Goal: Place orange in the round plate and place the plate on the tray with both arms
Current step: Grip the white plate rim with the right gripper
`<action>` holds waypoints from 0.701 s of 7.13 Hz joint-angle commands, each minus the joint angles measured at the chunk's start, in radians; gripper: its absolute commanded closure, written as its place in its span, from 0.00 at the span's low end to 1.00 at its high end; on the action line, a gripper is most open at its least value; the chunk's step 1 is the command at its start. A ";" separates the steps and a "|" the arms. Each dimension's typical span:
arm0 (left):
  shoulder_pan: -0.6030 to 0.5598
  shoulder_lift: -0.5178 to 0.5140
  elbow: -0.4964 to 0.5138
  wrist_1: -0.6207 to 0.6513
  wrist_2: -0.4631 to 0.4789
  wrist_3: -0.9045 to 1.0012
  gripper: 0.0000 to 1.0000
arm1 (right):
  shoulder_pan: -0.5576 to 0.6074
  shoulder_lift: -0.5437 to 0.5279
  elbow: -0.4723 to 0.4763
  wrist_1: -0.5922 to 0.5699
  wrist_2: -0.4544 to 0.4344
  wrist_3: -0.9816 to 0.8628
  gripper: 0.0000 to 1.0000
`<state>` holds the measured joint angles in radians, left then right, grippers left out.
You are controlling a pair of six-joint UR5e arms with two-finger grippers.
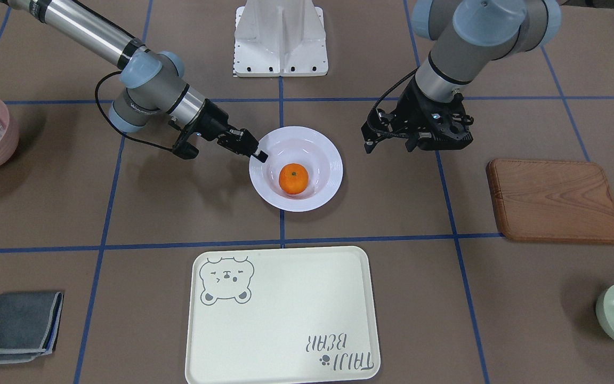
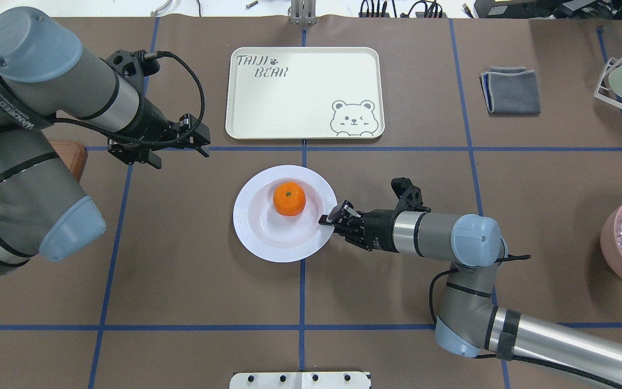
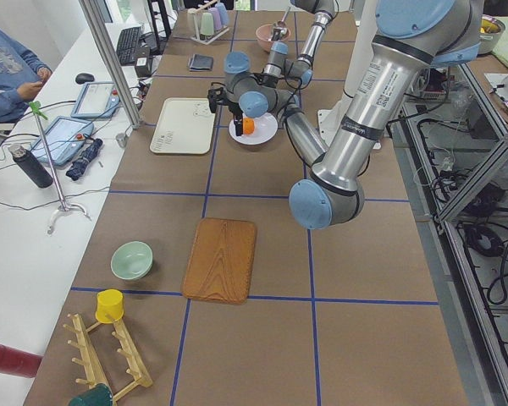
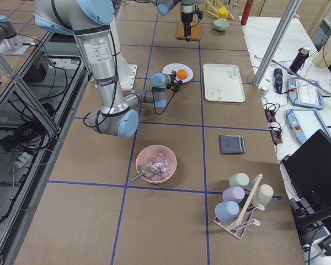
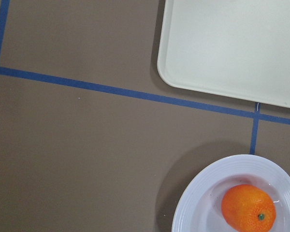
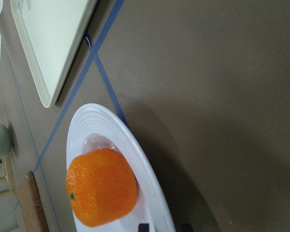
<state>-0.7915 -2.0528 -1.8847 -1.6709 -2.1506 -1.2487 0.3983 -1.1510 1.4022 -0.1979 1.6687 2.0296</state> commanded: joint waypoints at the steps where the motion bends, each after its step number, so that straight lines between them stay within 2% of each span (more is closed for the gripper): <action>1: 0.000 -0.001 -0.001 0.000 0.000 0.000 0.02 | 0.004 0.001 0.011 0.015 0.000 0.001 0.79; 4: 0.000 0.000 -0.001 0.000 0.000 0.000 0.02 | 0.020 0.001 0.053 0.015 -0.001 0.004 0.79; 5: 0.000 -0.001 -0.001 0.000 0.000 -0.002 0.02 | 0.030 0.001 0.057 0.015 -0.001 0.005 0.82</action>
<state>-0.7915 -2.0528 -1.8852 -1.6705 -2.1506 -1.2493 0.4178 -1.1505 1.4496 -0.1826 1.6676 2.0334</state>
